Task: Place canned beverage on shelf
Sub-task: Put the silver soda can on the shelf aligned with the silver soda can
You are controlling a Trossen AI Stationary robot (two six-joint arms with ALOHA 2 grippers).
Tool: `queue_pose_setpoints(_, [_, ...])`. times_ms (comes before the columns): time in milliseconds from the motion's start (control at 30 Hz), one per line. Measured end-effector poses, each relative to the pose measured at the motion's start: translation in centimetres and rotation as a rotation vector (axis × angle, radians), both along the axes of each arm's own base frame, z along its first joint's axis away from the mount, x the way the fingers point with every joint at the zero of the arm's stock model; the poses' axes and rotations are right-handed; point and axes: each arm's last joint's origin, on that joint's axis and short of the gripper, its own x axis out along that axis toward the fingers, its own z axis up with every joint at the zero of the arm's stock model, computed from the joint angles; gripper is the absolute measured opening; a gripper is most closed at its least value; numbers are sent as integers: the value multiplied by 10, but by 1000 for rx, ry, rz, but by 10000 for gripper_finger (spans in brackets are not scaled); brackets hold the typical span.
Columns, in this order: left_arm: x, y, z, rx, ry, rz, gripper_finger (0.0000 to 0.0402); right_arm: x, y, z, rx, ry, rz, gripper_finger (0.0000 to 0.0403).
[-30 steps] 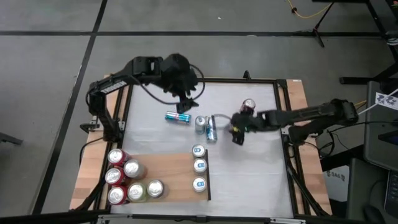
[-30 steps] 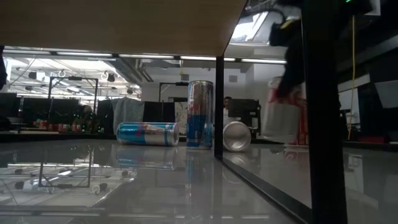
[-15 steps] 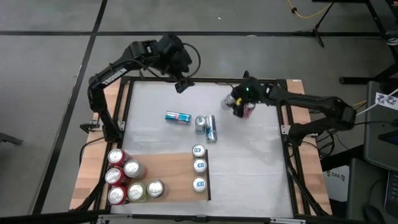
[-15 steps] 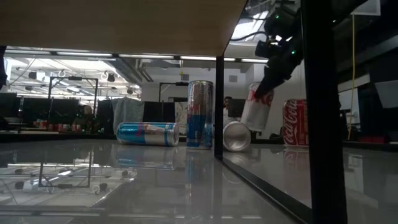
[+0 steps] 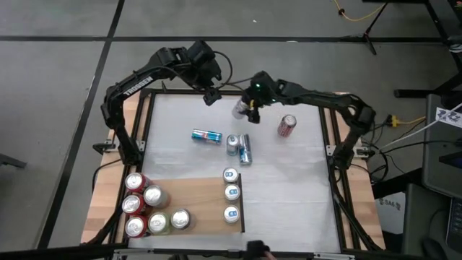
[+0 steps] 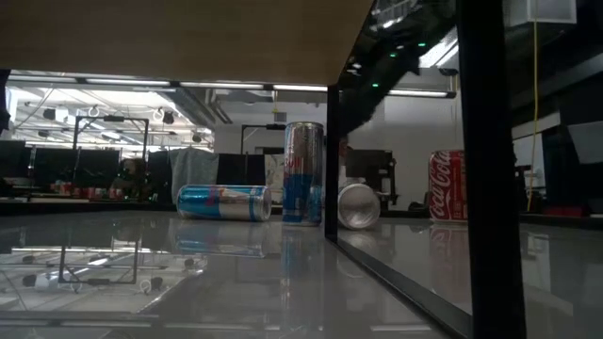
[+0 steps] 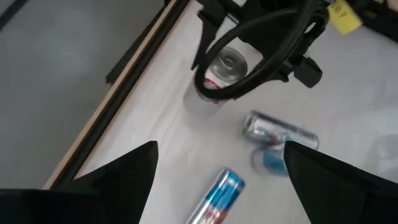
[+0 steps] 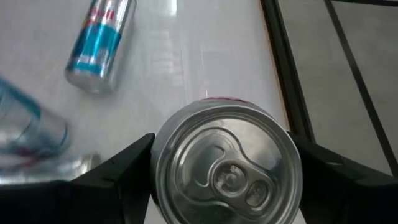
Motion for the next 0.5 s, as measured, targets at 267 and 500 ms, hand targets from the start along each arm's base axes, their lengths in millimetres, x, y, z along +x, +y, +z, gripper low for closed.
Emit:
queue_pose_setpoints(267, [-23, 21, -6, -27, 102, 40, 338, 34, -19, -17, 11, 74, 40, 293])
queue_pose_setpoints(500, [-30, 33, -5, -9, 96, 61, 338, 39, -21, -36, 43, 127, 43, 293])
